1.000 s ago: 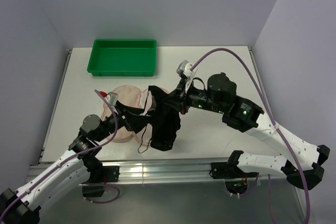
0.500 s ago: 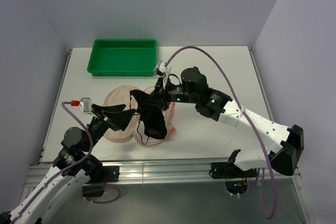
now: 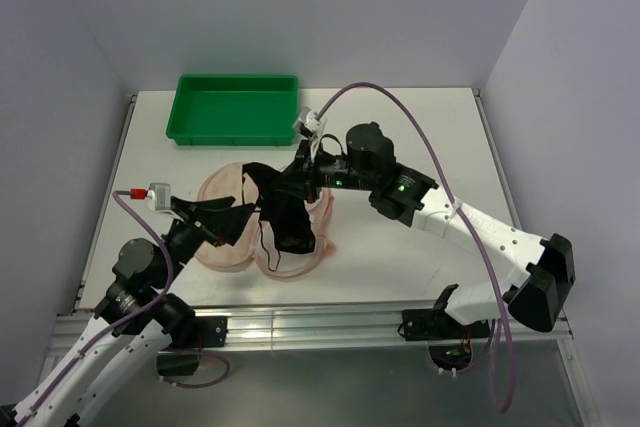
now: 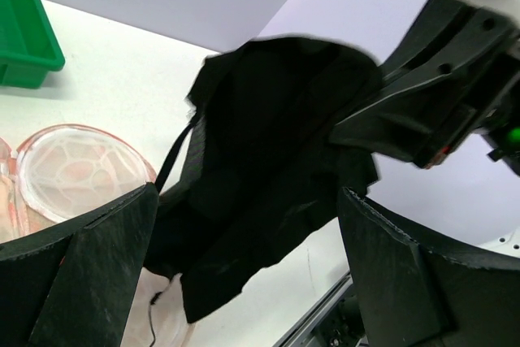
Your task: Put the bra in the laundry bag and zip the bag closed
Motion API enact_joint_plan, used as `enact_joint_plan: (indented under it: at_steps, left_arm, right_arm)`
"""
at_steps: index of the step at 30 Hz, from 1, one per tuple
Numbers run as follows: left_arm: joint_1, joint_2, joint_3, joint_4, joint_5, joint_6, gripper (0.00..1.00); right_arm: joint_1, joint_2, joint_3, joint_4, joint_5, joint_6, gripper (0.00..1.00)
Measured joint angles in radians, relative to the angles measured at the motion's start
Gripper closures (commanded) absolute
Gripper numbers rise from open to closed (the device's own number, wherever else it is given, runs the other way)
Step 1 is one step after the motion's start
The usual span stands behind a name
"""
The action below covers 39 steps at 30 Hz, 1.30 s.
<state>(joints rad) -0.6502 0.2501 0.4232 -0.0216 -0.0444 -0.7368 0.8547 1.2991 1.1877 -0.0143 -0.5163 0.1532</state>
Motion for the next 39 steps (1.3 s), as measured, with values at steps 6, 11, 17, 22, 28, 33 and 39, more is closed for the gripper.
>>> enact_joint_plan:
  at_steps: [6,11,17,22,28,33,39]
  left_arm:
    - [0.0,-0.004,0.022,-0.011,-0.006,0.015,0.01]
    - [0.0,0.004,0.022,-0.015,-0.006,0.018,0.01]
    - [0.0,0.01,0.022,-0.022,-0.009,0.019,0.02]
    - [0.0,0.011,0.022,-0.03,-0.009,0.019,0.03]
    - [0.0,0.015,0.022,-0.029,-0.009,0.019,0.04]
    - [0.0,0.016,0.022,-0.029,-0.011,0.02,0.04]
    - [0.0,0.026,0.022,-0.028,-0.014,0.021,0.05]
  right_arm:
    - [-0.013,0.029,-0.026,0.013,0.007,-0.004,1.0]
    - [-0.054,0.032,-0.027,0.026,-0.018,0.0,1.0]
    - [-0.061,0.067,-0.074,0.118,-0.097,0.051,1.0]
    - [-0.061,0.093,-0.122,0.145,-0.143,0.091,1.0]
    - [-0.061,0.099,-0.142,0.233,-0.211,0.164,1.0]
    - [-0.061,0.1,-0.143,0.293,-0.264,0.207,1.0]
    - [-0.076,0.171,-0.143,0.36,-0.3,0.233,1.0]
